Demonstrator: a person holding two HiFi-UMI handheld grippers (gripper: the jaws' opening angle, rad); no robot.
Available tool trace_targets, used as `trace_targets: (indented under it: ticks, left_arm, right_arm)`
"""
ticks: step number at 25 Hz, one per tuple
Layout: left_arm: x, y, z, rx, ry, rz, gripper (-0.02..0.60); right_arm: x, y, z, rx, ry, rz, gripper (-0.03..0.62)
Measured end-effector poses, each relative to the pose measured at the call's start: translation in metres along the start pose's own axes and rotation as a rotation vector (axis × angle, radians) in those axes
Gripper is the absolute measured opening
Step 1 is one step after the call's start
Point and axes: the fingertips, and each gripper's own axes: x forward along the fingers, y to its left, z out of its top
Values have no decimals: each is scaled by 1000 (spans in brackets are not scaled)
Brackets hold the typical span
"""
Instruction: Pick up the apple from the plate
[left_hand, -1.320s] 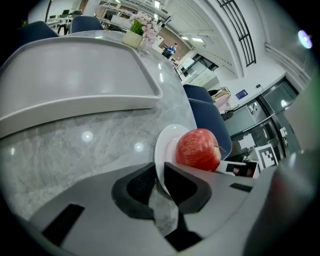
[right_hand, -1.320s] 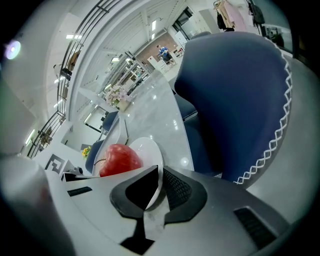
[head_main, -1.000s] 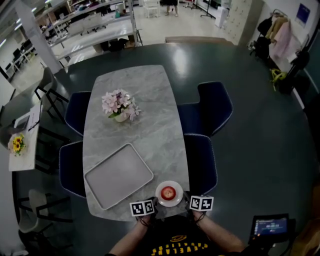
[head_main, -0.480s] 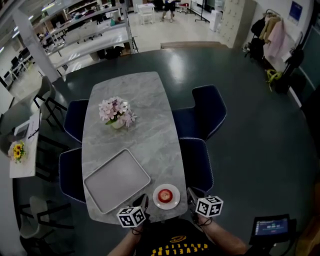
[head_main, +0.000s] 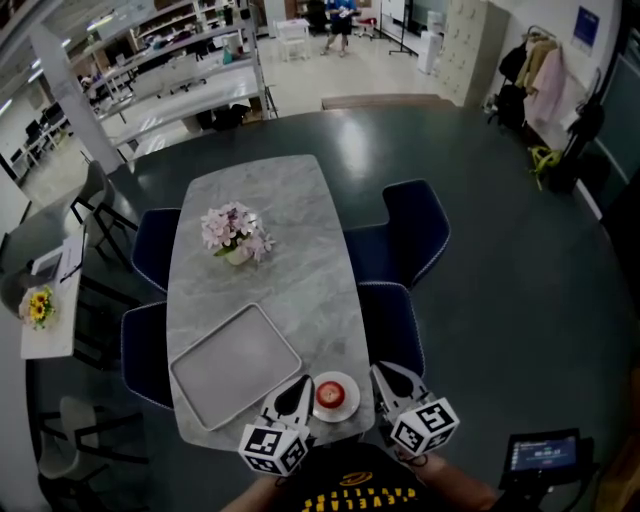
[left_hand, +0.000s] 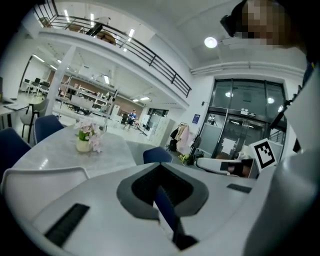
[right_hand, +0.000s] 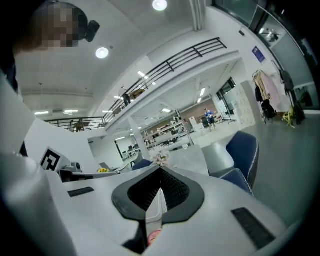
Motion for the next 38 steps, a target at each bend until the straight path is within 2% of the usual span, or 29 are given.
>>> trace_targets:
  ticks: [5, 11, 26, 31, 34, 38]
  left_arm:
    - [-8, -30, 31, 84, -94, -52, 0]
    - [-20, -49, 58, 164, -127, -45, 0]
    - [-40, -56, 72, 217, -177, -32, 0]
    - [-45, -56, 65, 223, -161, -32, 0]
    - [-47, -59, 67, 235, -182, -50, 0]
    - [-52, -60, 64, 227, -167, -47, 0]
  right_arm:
    - [-11, 21, 39, -120, -101, 3, 6]
    - [-19, 40, 61, -201, -165, 16, 6]
    - [-23, 68, 65, -274, -191, 51, 6]
    - [-26, 71, 62, -303, -192, 50, 6]
    - [-27, 74, 62, -292, -194, 45, 6]
    - [-29, 81, 59, -291, -189, 46, 6]
